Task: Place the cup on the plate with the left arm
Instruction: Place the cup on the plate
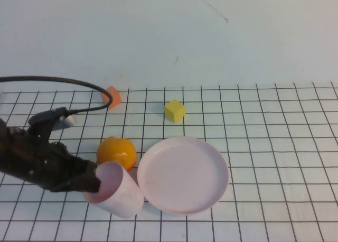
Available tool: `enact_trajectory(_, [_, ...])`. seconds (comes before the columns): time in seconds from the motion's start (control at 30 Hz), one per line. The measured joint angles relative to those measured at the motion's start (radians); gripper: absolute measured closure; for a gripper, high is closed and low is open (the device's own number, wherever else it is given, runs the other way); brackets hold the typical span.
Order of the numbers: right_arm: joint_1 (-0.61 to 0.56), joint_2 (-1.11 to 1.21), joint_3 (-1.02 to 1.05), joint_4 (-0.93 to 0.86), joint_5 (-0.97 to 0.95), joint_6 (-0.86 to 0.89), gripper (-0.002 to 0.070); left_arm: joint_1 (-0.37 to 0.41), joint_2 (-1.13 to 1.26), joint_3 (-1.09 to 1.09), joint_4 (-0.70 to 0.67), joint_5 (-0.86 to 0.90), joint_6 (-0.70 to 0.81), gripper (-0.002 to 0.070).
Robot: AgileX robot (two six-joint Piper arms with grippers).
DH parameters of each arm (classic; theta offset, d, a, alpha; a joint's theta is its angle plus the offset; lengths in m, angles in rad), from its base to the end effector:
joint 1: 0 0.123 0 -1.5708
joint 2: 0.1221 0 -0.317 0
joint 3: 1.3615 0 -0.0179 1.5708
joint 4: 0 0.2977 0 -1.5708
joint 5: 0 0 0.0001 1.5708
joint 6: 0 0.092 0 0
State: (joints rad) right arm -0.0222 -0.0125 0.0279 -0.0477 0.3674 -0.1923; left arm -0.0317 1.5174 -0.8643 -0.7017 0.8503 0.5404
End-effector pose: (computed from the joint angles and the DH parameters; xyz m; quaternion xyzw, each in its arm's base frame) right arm 0.0685 -0.0031 0.1700 -0.0810 0.7993 -0.0837 0.5895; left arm 0.3039 -0.0543 0.2176 0.0664 0.9564 -0.2479 0.1394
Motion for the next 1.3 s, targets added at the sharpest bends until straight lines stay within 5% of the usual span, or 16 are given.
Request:
enact_trajectory(0.27, [0.0,0.0,0.0,0.0,0.0,0.0,0.0678,-0.207,0.008,-0.214,0.007,-0.038,-0.064,0.0665])
enact_trajectory(0.53, [0.0,0.0,0.0,0.0,0.0,0.0,0.0678,-0.42,0.159,-0.465,0.385,-0.056,-0.424,0.0665])
enact_trajectory(0.7, [0.0,0.0,0.0,0.0,0.0,0.0,0.0678,-0.478,0.269,-0.554,0.514,-0.034,-0.526,0.0666])
enact_trajectory(1.03, [0.0,0.0,0.0,0.0,0.0,0.0,0.0678,-0.487,0.405,-0.602,0.533,-0.002,-0.54,0.0659])
enact_trajectory(1.17, [0.0,0.0,0.0,0.0,0.0,0.0,0.0678,-0.488,0.409,-0.608,0.533,0.004,-0.54,0.0554])
enact_trajectory(1.3, [0.0,0.0,0.0,0.0,0.0,0.0,0.0678,-0.488,0.409,-0.653,0.531,0.015,-0.54,0.0333])
